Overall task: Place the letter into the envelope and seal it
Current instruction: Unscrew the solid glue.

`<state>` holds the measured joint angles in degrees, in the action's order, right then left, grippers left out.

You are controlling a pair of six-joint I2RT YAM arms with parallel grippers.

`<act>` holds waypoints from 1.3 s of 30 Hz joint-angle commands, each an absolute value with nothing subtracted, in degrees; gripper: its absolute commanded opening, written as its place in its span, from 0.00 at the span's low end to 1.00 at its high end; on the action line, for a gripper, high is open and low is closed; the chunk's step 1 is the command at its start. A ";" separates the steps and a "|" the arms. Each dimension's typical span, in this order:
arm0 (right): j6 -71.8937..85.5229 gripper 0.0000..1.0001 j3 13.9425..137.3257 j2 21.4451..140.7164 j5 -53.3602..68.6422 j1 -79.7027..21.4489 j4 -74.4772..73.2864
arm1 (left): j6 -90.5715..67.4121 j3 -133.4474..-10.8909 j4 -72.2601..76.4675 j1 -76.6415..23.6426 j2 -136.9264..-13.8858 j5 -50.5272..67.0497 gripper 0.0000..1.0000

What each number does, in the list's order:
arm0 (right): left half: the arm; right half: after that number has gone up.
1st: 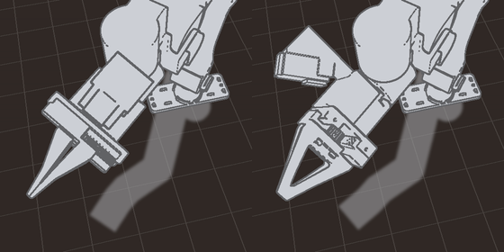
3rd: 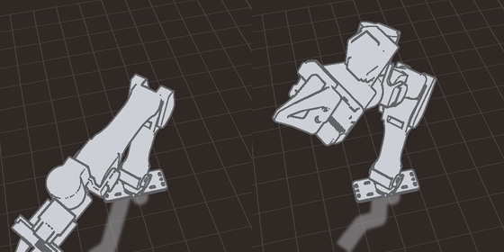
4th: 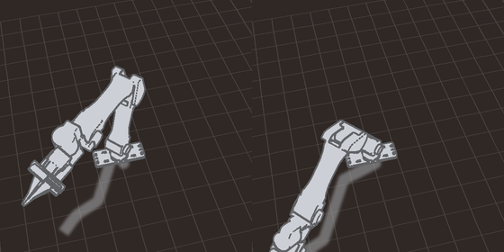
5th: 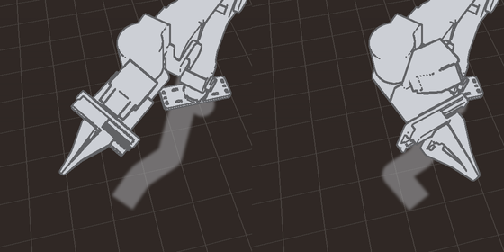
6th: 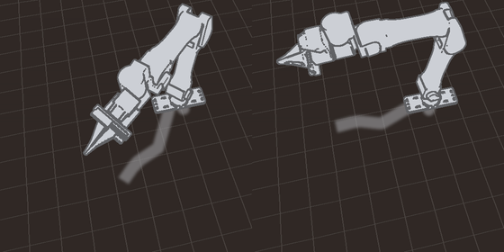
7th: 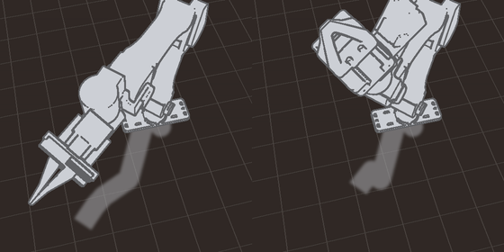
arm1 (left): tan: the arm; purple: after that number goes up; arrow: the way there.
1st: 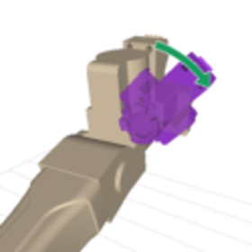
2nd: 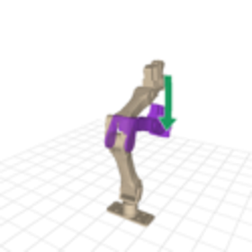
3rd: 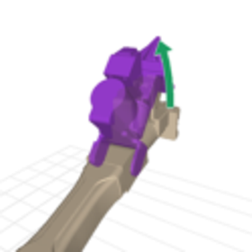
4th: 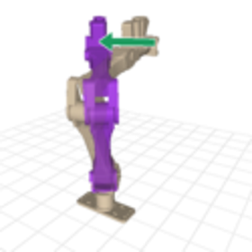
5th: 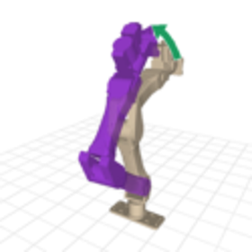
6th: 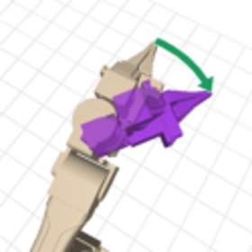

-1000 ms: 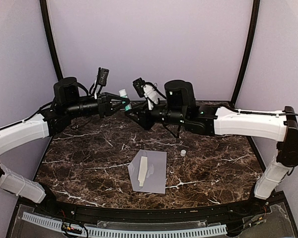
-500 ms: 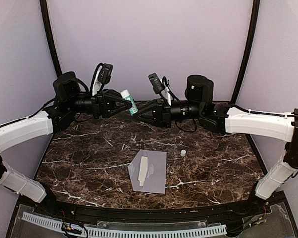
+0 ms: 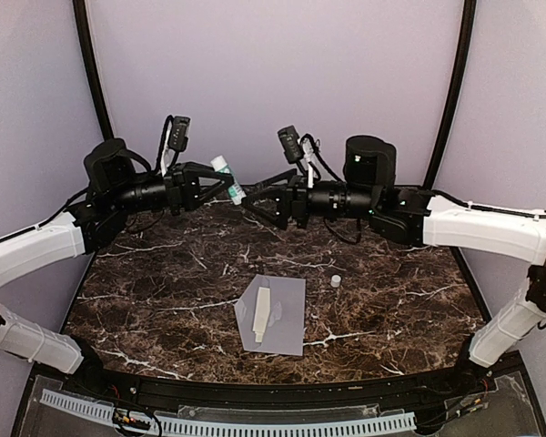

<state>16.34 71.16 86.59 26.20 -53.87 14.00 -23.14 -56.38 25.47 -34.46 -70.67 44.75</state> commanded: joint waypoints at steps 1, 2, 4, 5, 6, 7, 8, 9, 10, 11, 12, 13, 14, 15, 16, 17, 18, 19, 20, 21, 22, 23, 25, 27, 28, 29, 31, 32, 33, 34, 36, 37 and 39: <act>9.62 0.71 75.75 89.33 10.74 -58.44 5.54 | -23.33 -56.48 22.99 -33.85 -69.42 36.16 0.00; 8.85 0.71 76.49 90.09 8.24 -59.12 4.67 | -23.61 -56.50 22.87 -33.84 -69.61 35.96 0.00; 7.76 0.72 78.06 91.23 2.57 -60.29 3.09 | -23.98 -56.37 22.51 -33.84 -69.75 34.98 0.00; 7.62 0.72 79.04 91.80 -0.60 -60.60 2.47 | -24.03 -56.35 22.33 -33.84 -69.81 34.67 0.00; 7.71 0.72 79.88 92.37 -3.08 -60.91 1.89 | -23.78 -56.43 22.37 -33.84 -69.97 34.91 0.00; 7.80 0.72 80.65 92.86 -4.49 -61.19 1.37 | -23.76 -56.52 22.42 -33.84 -70.05 35.45 0.00; 7.78 0.72 81.24 93.35 -5.87 -61.48 1.10 | -23.87 -56.54 22.46 -33.84 -70.16 35.61 0.00; 7.70 0.72 81.74 93.87 -7.18 -61.87 0.94 | -23.98 -56.48 22.69 -33.84 -70.19 35.71 0.00; 7.34 0.72 82.20 94.33 -7.97 -62.23 0.74 | -24.01 -56.51 22.73 -33.84 -70.33 35.70 0.00; 7.11 0.72 82.72 94.75 -9.15 -62.56 0.52 | -23.95 -56.60 22.36 -33.84 -70.45 35.60 0.00; 6.85 0.72 83.28 95.21 -10.06 -62.89 0.31 | -23.93 -56.86 21.81 -33.84 -70.76 35.60 0.00; 6.51 0.70 83.84 95.67 -10.82 -63.10 0.24 | -23.96 -57.13 21.67 -33.84 -70.98 35.82 0.00; 6.24 0.68 84.51 96.24 -11.62 -63.37 -0.44 | -24.02 -57.26 21.57 -33.84 -71.36 36.35 0.00; 5.97 0.66 85.14 96.72 -12.44 -63.49 -1.35 | -24.31 -57.36 21.68 -33.84 -71.63 36.59 0.00; 5.67 0.64 85.83 97.19 -13.26 -63.63 -1.90 | -24.41 -57.42 21.83 -33.84 -71.81 37.16 0.00; 5.22 0.61 86.44 97.61 -13.64 -63.82 -2.12 | -24.54 -57.51 21.86 -33.84 -72.09 37.39 0.00; 4.73 0.59 87.03 97.97 -13.59 -64.01 -2.19 | -24.57 -57.58 21.83 -33.84 -72.21 37.76 0.00; 4.28 0.56 87.54 98.18 -13.41 -64.14 -2.15 | -24.53 -57.70 21.77 -33.84 -72.41 37.91 0.00; 3.79 0.54 88.08 98.41 -13.37 -64.28 -2.08 | -24.48 -57.81 21.53 -33.84 -72.51 38.11 0.00; 3.47 0.51 88.41 98.78 -13.15 -64.39 -2.01 | -24.40 -57.94 21.44 -33.84 -72.68 38.17 0.00; 3.17 0.46 88.82 98.99 -12.88 -64.34 -2.02 | -24.37 -58.02 21.31 -33.84 -72.77 38.28 0.00; 3.01 0.41 89.12 99.17 -12.76 -64.46 -2.15 | -24.29 -58.08 21.25 -33.84 -72.84 38.30 0.00; 2.82 0.33 89.61 99.63 -12.13 -64.47 -2.51 | -24.11 -58.21 20.99 -33.84 -72.92 38.42 0.00; 3.05 0.23 89.61 99.61 -10.26 -64.39 -2.84 | -23.59 -58.51 20.49 -33.84 -73.06 38.54 0.00; 3.14 0.20 89.38 99.28 -8.42 -64.29 -2.81 | -23.44 -58.74 19.89 -33.84 -73.13 38.84 0.00; 3.20 0.17 88.81 98.70 -5.78 -64.11 -2.34 | -22.82 -59.18 19.32 -33.84 -73.35 40.05 0.00; 4.01 0.15 86.65 96.71 1.55 -63.06 -0.45 | -21.85 -60.19 18.96 -33.84 -73.94 43.82 0.00; 4.80 0.14 85.16 95.57 6.71 -62.04 1.83 | -21.22 -60.90 18.93 -33.84 -74.38 45.51 0.00; 5.87 0.14 83.79 94.21 11.68 -60.86 3.84 | -20.98 -61.21 19.12 -33.84 -74.55 48.80 0.00; 7.08 0.14 82.29 93.00 17.26 -59.63 5.89 | -20.54 -61.67 19.27 -33.84 -74.80 50.81 0.00; 9.82 0.14 80.22 91.04 27.51 -57.30 9.76 | -20.11 -62.08 19.89 -33.84 -74.89 55.94 0.00; 11.08 0.14 79.79 90.56 32.54 -56.28 11.15 | -20.08 -62.20 20.31 -33.84 -74.98 59.16 0.00; 14.04 0.14 79.98 90.36 42.57 -54.81 13.58 | -20.13 -62.78 20.53 -33.88 -75.40 63.69 0.00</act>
<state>7.33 80.38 93.86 15.40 -57.39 2.66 -22.61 -60.40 18.48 -33.63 -75.68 47.90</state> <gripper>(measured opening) 0.208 0.218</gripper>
